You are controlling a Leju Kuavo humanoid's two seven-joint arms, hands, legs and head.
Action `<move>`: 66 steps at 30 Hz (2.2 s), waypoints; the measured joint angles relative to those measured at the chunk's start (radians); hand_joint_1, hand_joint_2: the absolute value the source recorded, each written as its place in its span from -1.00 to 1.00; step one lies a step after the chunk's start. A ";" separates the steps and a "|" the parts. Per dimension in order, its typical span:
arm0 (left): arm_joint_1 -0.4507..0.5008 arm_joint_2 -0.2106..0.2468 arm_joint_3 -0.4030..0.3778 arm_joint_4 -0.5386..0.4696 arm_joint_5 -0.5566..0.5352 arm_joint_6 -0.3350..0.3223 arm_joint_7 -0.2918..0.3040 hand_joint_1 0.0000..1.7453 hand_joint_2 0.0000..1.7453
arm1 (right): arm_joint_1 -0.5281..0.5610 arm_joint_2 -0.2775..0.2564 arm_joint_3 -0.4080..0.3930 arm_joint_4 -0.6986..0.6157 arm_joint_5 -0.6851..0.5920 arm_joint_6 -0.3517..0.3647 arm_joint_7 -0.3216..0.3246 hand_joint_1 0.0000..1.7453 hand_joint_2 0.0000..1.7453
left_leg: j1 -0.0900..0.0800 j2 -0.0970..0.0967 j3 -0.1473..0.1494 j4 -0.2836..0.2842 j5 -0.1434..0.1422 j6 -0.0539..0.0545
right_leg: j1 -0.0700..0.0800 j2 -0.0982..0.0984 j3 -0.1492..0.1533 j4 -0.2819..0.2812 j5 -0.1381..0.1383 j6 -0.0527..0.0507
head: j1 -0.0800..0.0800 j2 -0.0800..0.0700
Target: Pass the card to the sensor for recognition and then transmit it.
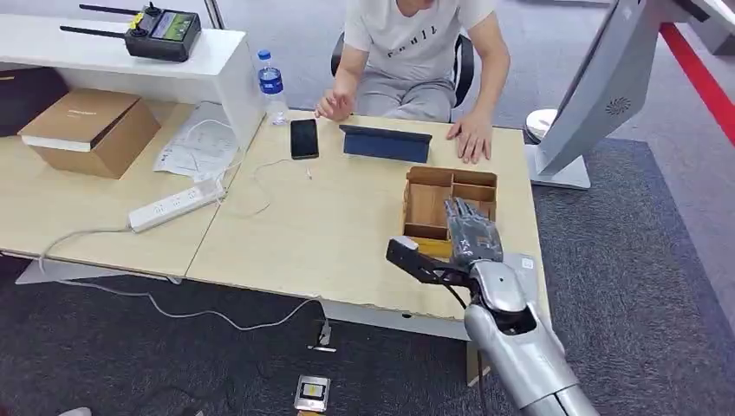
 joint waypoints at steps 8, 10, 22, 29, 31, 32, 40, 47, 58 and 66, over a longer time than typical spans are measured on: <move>0.001 -0.006 0.015 0.000 0.007 0.014 0.008 -1.00 -1.00 | 0.013 0.002 0.008 -0.032 0.016 0.011 0.000 -1.00 1.00 | 0.000 0.000 0.000 0.000 0.000 0.000 | 0.000 0.000 0.000 0.000 0.000 0.000 | 0.000 0.000; 0.000 -0.008 0.020 0.000 0.009 0.016 0.009 -1.00 -1.00 | 0.013 0.003 0.010 -0.031 0.024 0.010 0.000 -1.00 1.00 | 0.000 0.000 0.000 0.000 0.000 0.000 | 0.000 0.000 0.000 0.000 0.000 0.000 | 0.000 0.000; 0.000 -0.010 0.028 0.000 0.009 0.016 0.018 -1.00 -1.00 | 0.008 0.005 0.014 -0.005 0.039 0.006 0.000 -1.00 1.00 | 0.000 0.000 0.000 0.000 0.000 0.000 | 0.000 0.000 0.000 0.000 0.000 0.000 | 0.000 0.000; 0.000 -0.010 0.031 0.000 0.008 0.016 0.019 -1.00 -1.00 | -0.012 0.005 0.010 0.025 0.034 -0.016 -0.003 -1.00 1.00 | 0.000 0.000 0.000 0.000 0.000 0.000 | 0.000 0.000 0.000 0.000 0.000 0.000 | 0.000 0.000; 0.000 -0.010 0.031 0.000 0.005 0.015 0.019 -1.00 -1.00 | -0.019 0.005 0.008 0.037 0.034 -0.022 -0.003 -1.00 1.00 | 0.000 0.000 0.000 0.000 0.000 0.000 | 0.000 0.000 0.000 0.000 0.000 0.000 | 0.000 0.000; 0.000 -0.010 0.031 0.000 0.004 0.013 0.019 -1.00 -1.00 | -0.021 0.005 0.006 0.042 0.031 -0.023 -0.003 -1.00 1.00 | 0.000 0.000 0.000 0.000 0.000 0.000 | 0.000 0.000 0.000 0.000 0.000 0.000 | 0.000 0.000; 0.000 -0.008 0.031 0.000 -0.006 -0.001 0.009 -1.00 -1.00 | -0.039 0.000 -0.006 0.072 0.029 -0.023 -0.006 -1.00 1.00 | 0.000 0.000 0.000 0.000 0.000 0.000 | 0.000 0.000 0.000 0.000 0.000 0.000 | 0.000 0.000; 0.000 -0.007 0.031 0.000 -0.006 -0.006 0.007 -1.00 -1.00 | -0.040 -0.007 -0.008 0.072 0.034 -0.015 -0.001 -1.00 1.00 | 0.000 0.000 0.000 0.000 0.000 0.000 | 0.000 0.000 0.000 0.000 0.000 0.000 | 0.000 0.000; 0.000 -0.002 0.030 0.000 -0.012 -0.015 0.006 -1.00 -1.00 | -0.041 -0.030 -0.030 0.090 0.043 -0.001 0.008 -1.00 1.00 | 0.000 0.000 0.000 0.000 0.000 0.000 | 0.000 0.000 0.000 0.000 0.000 0.000 | 0.000 0.000; 0.000 0.002 0.029 0.000 -0.020 -0.021 -0.003 -1.00 -1.00 | -0.042 -0.039 -0.034 0.112 0.042 -0.002 0.009 -1.00 1.00 | 0.000 0.000 0.000 0.000 0.000 0.000 | 0.000 0.000 0.000 0.000 0.000 0.000 | 0.000 0.000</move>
